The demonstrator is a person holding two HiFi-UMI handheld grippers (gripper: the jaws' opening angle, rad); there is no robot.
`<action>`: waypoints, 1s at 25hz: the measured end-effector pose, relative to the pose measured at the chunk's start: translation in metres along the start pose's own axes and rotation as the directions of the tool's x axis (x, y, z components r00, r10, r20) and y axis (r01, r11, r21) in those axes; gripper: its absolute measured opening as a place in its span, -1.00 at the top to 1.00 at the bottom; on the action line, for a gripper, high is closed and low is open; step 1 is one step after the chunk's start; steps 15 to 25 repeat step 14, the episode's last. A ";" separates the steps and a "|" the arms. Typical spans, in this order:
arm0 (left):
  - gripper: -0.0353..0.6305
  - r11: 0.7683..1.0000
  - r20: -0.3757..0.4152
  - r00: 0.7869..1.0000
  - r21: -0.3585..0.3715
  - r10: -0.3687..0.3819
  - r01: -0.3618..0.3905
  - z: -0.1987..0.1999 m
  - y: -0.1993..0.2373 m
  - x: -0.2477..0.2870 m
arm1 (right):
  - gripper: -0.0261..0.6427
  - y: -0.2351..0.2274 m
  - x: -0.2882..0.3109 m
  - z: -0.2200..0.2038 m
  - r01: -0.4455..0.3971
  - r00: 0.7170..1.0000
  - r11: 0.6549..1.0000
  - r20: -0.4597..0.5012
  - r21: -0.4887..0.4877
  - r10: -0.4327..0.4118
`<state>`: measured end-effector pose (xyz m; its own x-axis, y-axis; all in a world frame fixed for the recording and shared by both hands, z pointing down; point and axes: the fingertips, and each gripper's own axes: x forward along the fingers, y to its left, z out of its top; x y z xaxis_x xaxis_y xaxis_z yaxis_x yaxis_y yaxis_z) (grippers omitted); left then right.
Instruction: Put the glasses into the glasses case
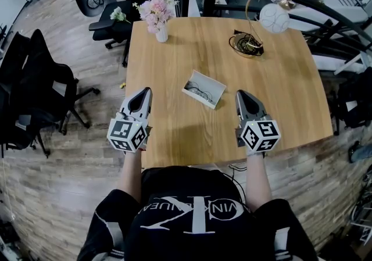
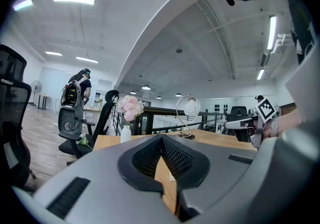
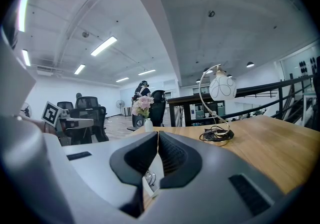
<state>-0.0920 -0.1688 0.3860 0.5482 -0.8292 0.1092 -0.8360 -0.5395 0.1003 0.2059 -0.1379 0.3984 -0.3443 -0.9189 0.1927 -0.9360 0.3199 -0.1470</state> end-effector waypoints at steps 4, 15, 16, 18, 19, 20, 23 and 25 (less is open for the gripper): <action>0.85 1.000 0.007 1.000 -0.007 0.001 -0.001 0.002 0.001 0.001 | 0.84 -0.001 0.000 -0.001 0.003 1.000 1.000 0.000 0.010 -0.003; 0.85 1.000 0.007 1.000 -0.025 0.004 -0.004 -0.001 0.005 0.007 | 0.84 -0.005 0.004 -0.003 0.000 1.000 1.000 -0.002 0.026 0.000; 0.85 1.000 0.007 1.000 -0.025 0.004 -0.004 -0.001 0.005 0.007 | 0.84 -0.005 0.004 -0.003 0.000 1.000 1.000 -0.002 0.026 0.000; 0.85 1.000 0.007 1.000 -0.025 0.004 -0.004 -0.001 0.005 0.007 | 0.84 -0.005 0.004 -0.003 0.000 1.000 1.000 -0.002 0.026 0.000; 0.85 1.000 0.007 1.000 -0.025 0.004 -0.004 -0.001 0.005 0.007 | 0.84 -0.005 0.004 -0.003 0.000 1.000 1.000 -0.002 0.026 0.000; 0.85 1.000 0.007 1.000 -0.025 0.004 -0.004 -0.001 0.005 0.007 | 0.84 -0.005 0.004 -0.003 0.000 1.000 1.000 -0.002 0.026 0.000; 0.85 1.000 0.007 1.000 -0.025 0.004 -0.004 -0.001 0.005 0.007 | 0.84 -0.005 0.004 -0.003 0.000 1.000 1.000 -0.002 0.026 0.000; 0.85 1.000 0.007 1.000 -0.025 0.004 -0.004 -0.001 0.005 0.007 | 0.84 -0.005 0.004 -0.003 0.000 1.000 1.000 -0.002 0.026 0.000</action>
